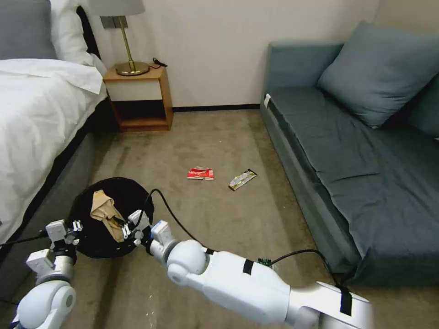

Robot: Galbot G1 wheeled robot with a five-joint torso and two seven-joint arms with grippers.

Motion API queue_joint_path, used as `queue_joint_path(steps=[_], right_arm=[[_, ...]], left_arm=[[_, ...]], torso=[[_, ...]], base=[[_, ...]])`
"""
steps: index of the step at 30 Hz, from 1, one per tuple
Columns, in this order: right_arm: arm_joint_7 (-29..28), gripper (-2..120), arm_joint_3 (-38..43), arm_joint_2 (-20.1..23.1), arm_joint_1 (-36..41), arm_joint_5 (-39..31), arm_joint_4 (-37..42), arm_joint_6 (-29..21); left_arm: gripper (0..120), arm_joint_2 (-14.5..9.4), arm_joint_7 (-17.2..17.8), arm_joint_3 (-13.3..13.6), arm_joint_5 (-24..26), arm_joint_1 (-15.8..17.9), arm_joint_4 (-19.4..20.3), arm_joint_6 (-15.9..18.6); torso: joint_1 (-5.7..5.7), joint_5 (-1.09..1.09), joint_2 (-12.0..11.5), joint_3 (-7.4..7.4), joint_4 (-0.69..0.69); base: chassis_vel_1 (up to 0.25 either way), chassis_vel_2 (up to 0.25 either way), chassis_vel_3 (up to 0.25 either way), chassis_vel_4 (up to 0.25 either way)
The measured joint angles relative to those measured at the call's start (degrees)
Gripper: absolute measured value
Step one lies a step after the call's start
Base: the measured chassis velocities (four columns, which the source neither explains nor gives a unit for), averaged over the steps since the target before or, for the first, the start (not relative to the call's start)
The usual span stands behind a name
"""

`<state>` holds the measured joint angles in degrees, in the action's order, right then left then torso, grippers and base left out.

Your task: Pick up the trash bin, then pick up the garbage on the floor and place it into the trash bin.

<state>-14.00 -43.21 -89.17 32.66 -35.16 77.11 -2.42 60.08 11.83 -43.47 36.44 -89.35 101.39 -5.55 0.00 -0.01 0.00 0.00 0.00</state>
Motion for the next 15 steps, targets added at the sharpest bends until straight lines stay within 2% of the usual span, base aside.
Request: queue_joint_path(steps=[5, 8, 9, 10, 14, 15], right_arm=[[-0.62, 0, -0.04, -0.38, -0.51, 0.10, -0.23, -0.03], [-3.11, 1, -0.49, -1.09, -1.14, 1.25, -0.66, -1.82], [-3.91, 6, -0.69, -1.12, -1.02, 2.07, -0.75, -1.92], [-3.91, 6, -0.69, -1.12, -1.02, 2.07, -0.75, -1.92], [-6.79, 24, -1.48, -0.68, 0.48, 5.73, -0.83, -1.69], [-6.79, 24, -1.48, -0.68, 0.48, 5.73, -0.83, -1.69]], left_arm=[[5, 0.65, -0.47, -0.01, -0.26, -0.75, 0.67, -0.16], [5, 1.96, -0.67, -0.03, -0.95, -1.77, 2.09, -0.41], [5, 2.19, -0.69, -0.03, -1.12, -1.99, 2.36, -0.49], [5, 2.19, -0.69, -0.03, -1.12, -1.99, 2.36, -0.49], [5, 2.44, -0.71, -0.23, -1.39, -2.61, 2.87, -0.85], [5, 2.44, -0.71, -0.23, -1.39, -2.61, 2.87, -0.85]], torso=[[0.00, 0.00, 0.00, 0.00, 0.00], [0.00, 0.00, 0.00, 0.00, 0.00], [0.00, 0.00, 0.00, 0.00, 0.00], [0.00, 0.00, 0.00, 0.00, 0.00], [0.00, 0.00, 0.00, 0.00, 0.00], [0.00, 0.00, 0.00, 0.00, 0.00]], base=[[0.000, 0.000, 0.000, 0.000], [0.000, 0.000, 0.000, 0.000], [0.000, 0.000, 0.000, 0.000], [0.000, 0.000, 0.000, 0.000], [0.000, 0.000, 0.000, 0.000], [0.000, 0.000, 0.000, 0.000]])
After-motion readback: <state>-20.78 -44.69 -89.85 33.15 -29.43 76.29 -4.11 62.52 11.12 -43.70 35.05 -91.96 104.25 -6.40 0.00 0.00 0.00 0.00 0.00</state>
